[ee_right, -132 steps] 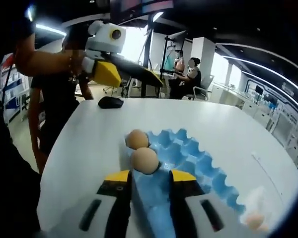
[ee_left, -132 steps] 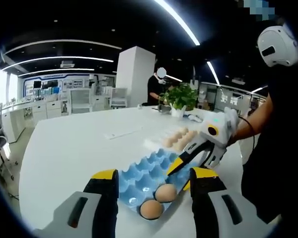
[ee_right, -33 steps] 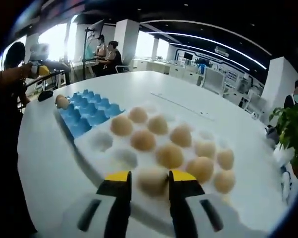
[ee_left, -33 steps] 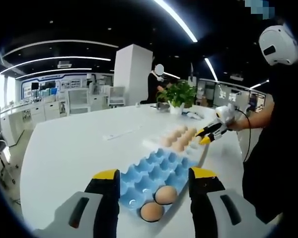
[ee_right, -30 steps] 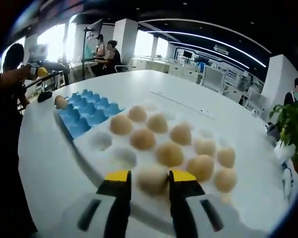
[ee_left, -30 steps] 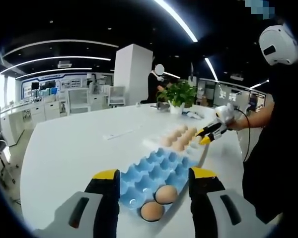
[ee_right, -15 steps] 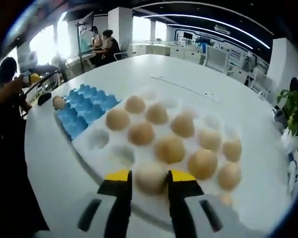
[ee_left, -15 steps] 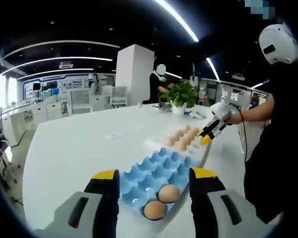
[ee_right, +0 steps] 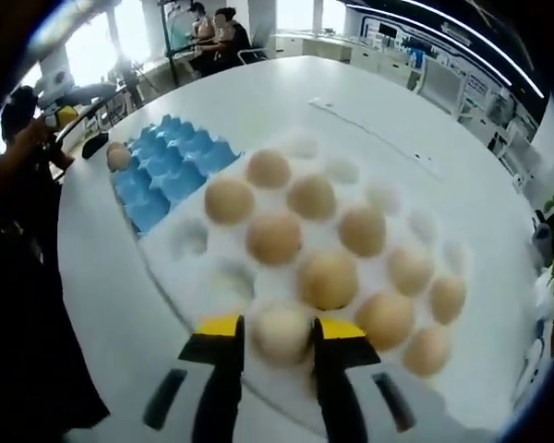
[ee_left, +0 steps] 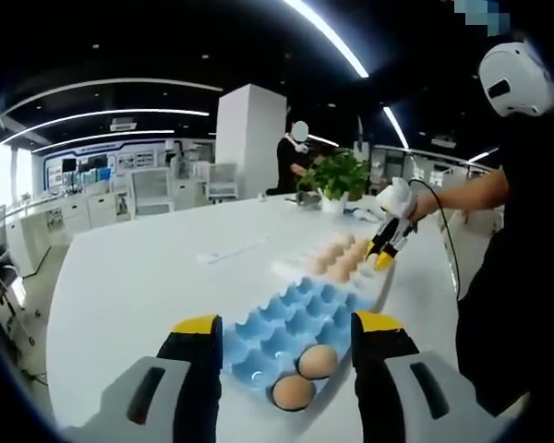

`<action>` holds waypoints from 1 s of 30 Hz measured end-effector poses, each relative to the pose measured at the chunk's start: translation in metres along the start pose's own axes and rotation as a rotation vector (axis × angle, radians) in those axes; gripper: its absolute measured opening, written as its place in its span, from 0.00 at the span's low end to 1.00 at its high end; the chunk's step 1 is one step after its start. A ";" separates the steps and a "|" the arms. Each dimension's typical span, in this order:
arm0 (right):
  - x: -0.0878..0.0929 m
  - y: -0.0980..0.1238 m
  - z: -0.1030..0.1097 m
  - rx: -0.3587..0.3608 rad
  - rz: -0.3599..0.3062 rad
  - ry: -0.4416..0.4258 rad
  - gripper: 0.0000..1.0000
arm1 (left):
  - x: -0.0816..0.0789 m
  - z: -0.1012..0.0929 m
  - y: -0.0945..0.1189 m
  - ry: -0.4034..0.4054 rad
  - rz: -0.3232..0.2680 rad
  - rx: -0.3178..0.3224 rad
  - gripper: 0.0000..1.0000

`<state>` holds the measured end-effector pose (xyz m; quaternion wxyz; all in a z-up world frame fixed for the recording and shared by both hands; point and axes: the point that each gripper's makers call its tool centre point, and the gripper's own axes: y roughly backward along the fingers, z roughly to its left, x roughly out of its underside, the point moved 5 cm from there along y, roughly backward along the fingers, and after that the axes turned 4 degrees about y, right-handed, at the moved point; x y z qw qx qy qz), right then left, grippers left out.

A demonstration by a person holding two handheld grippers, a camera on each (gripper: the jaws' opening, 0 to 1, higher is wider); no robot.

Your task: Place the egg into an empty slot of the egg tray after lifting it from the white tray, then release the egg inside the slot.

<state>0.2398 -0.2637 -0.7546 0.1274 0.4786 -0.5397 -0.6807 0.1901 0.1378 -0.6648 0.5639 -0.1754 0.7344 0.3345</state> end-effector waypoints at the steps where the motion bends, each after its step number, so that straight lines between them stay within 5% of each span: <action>1: 0.000 0.000 0.000 -0.002 0.000 -0.005 0.31 | 0.000 0.001 0.000 0.000 -0.002 -0.001 0.57; 12: -0.005 -0.002 0.002 0.033 0.096 0.011 0.27 | 0.000 -0.001 0.001 -0.005 -0.007 -0.001 0.56; 20: -0.001 0.010 0.001 0.100 -0.046 -0.107 0.23 | 0.004 0.001 0.004 0.005 -0.008 -0.012 0.57; 30: -0.011 0.023 0.001 0.107 -0.097 -0.040 0.23 | 0.003 0.001 0.002 0.006 -0.003 -0.010 0.56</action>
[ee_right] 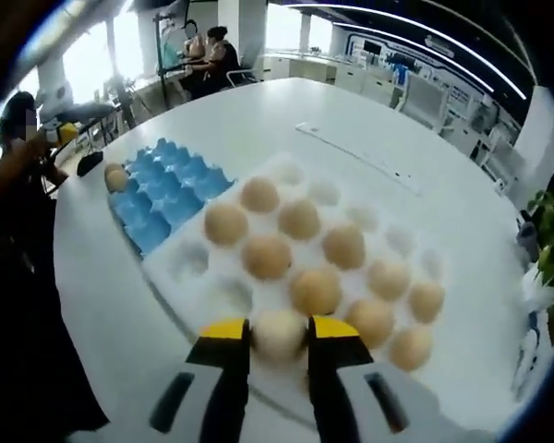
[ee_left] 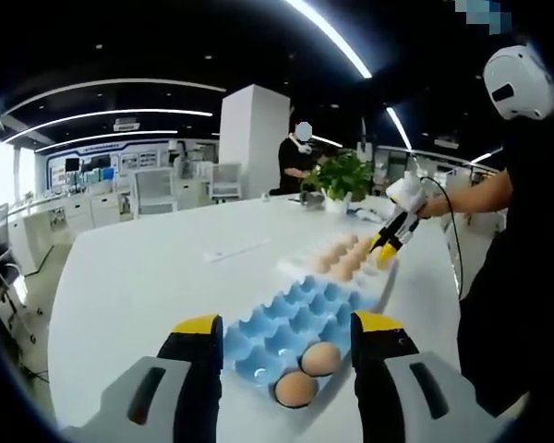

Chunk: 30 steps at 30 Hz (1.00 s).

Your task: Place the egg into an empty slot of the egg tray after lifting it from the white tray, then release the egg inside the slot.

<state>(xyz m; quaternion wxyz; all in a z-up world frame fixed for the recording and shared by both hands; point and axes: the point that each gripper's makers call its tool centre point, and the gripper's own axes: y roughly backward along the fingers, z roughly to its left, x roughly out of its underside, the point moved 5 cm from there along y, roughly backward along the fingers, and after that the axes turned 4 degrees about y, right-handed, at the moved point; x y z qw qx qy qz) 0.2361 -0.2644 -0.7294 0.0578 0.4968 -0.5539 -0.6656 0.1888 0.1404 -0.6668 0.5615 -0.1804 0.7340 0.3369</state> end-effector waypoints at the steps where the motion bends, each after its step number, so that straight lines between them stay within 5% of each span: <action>1: 0.001 0.000 0.000 -0.002 0.012 0.003 0.23 | 0.000 0.000 -0.001 0.000 0.001 0.001 0.56; 13: 0.001 0.008 -0.001 0.003 -0.001 0.002 0.23 | 0.000 0.001 -0.001 0.001 -0.007 -0.003 0.60; 17: -0.002 0.010 0.000 0.002 -0.017 0.006 0.23 | 0.003 0.002 -0.003 0.015 0.013 -0.019 0.77; 25: -0.002 0.012 0.001 0.003 -0.019 0.023 0.23 | 0.003 0.001 -0.002 0.014 0.010 -0.009 0.73; 30: -0.004 0.014 0.003 0.002 -0.025 0.028 0.24 | 0.005 0.001 -0.004 0.033 0.016 -0.013 0.82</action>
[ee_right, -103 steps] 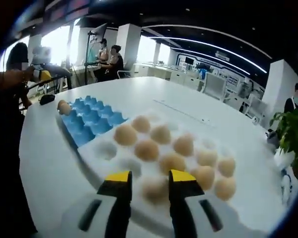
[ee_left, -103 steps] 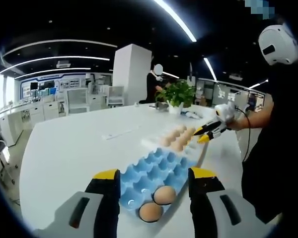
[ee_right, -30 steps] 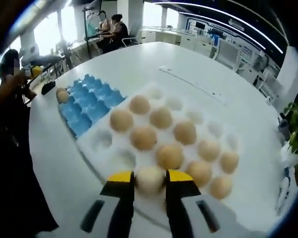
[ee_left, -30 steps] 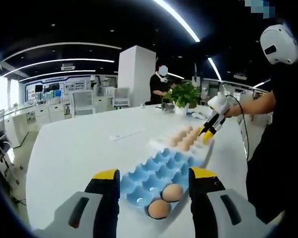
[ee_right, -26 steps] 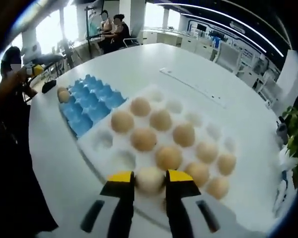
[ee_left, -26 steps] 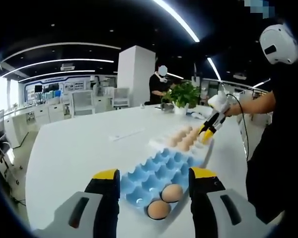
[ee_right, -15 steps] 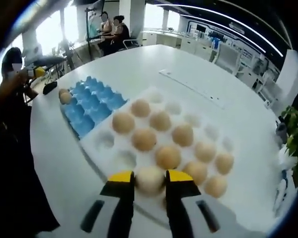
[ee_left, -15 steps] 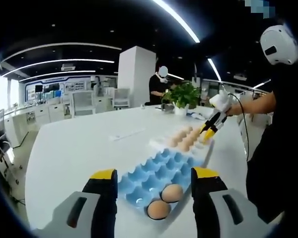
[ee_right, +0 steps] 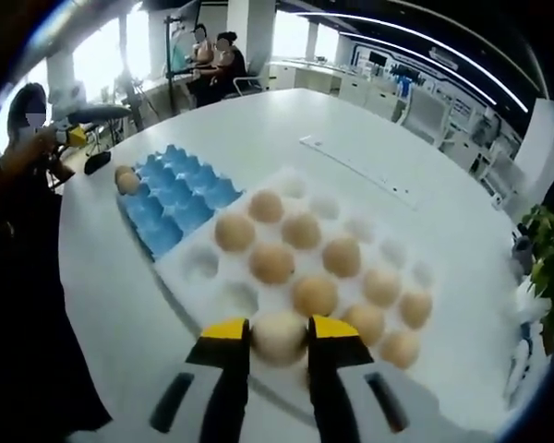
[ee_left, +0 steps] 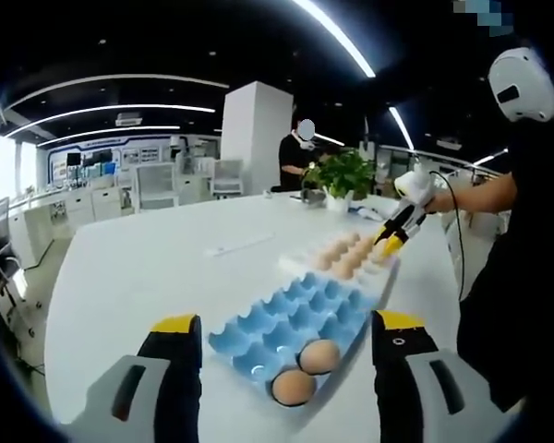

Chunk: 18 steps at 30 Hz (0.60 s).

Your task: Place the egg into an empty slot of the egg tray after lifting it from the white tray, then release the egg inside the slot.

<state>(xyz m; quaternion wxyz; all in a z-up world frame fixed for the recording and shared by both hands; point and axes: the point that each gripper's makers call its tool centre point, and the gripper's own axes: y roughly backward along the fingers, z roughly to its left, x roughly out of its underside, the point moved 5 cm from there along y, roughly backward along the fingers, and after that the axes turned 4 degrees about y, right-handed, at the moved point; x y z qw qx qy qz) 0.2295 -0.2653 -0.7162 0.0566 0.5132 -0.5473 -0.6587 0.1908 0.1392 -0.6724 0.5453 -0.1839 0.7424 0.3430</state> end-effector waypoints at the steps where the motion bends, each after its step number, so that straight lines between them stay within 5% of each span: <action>1: -0.001 0.000 0.000 0.000 -0.003 0.002 0.24 | 0.000 0.000 0.000 0.009 0.000 0.000 0.88; 3: -0.002 0.001 0.000 0.003 -0.009 0.003 0.24 | 0.000 0.002 -0.002 0.041 -0.004 -0.013 1.00; 18: -0.004 0.007 0.001 0.003 -0.024 -0.007 0.24 | -0.003 0.001 -0.002 0.036 -0.029 0.001 1.00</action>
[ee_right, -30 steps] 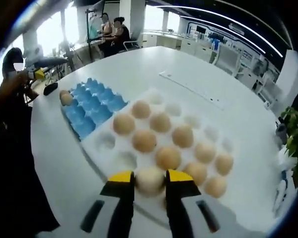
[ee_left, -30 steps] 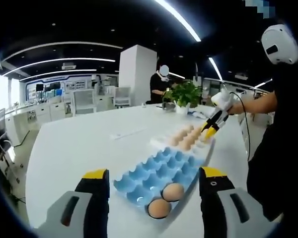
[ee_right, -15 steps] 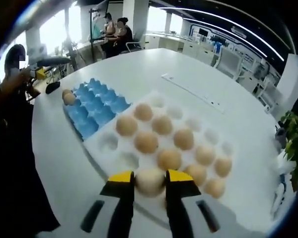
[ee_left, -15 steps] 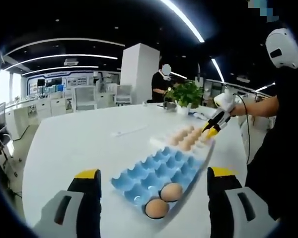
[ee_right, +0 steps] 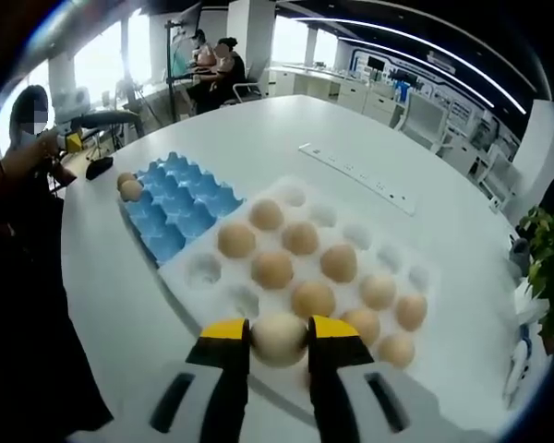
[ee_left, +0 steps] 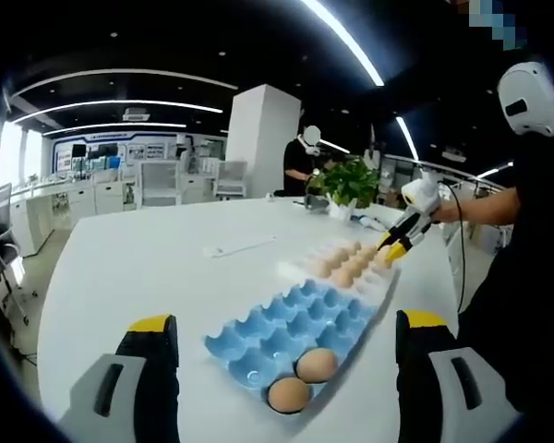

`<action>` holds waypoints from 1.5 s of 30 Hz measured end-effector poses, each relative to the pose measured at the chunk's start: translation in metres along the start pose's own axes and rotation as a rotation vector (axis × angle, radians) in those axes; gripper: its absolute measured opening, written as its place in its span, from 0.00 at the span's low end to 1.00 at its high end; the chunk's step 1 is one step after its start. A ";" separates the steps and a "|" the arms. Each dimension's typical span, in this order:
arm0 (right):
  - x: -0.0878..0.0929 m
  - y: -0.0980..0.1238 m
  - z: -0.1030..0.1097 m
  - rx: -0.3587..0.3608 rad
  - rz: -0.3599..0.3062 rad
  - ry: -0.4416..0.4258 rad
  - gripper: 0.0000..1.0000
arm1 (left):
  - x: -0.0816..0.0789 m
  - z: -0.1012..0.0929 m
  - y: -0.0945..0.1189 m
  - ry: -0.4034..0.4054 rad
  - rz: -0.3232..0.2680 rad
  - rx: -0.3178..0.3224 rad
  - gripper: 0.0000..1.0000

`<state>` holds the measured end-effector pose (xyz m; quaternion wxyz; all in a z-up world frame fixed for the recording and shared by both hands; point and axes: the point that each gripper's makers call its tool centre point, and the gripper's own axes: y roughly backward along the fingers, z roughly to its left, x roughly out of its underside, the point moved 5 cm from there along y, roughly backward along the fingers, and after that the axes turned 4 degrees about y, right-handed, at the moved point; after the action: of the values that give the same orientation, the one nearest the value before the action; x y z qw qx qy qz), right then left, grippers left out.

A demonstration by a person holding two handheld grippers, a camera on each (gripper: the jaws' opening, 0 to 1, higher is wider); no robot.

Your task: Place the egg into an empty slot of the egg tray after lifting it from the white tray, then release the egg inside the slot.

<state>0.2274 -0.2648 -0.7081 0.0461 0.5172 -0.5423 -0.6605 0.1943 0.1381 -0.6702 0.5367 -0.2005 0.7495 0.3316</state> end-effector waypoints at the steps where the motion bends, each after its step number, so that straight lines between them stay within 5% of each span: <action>1: 0.000 0.000 0.000 0.002 0.002 0.005 0.24 | 0.000 0.000 0.000 0.000 0.001 0.001 1.00; 24: -0.025 -0.015 0.029 -0.079 -0.033 0.057 0.24 | 0.000 0.000 0.001 -0.001 0.000 0.000 0.96; 45: -0.074 -0.046 0.083 -0.223 -0.109 0.154 0.24 | 0.000 0.003 0.004 0.002 -0.017 -0.015 0.93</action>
<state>0.2238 -0.1451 -0.7064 0.1089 0.5868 -0.4318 -0.6763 0.1938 0.1436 -0.6692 0.5374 -0.2113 0.7458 0.3323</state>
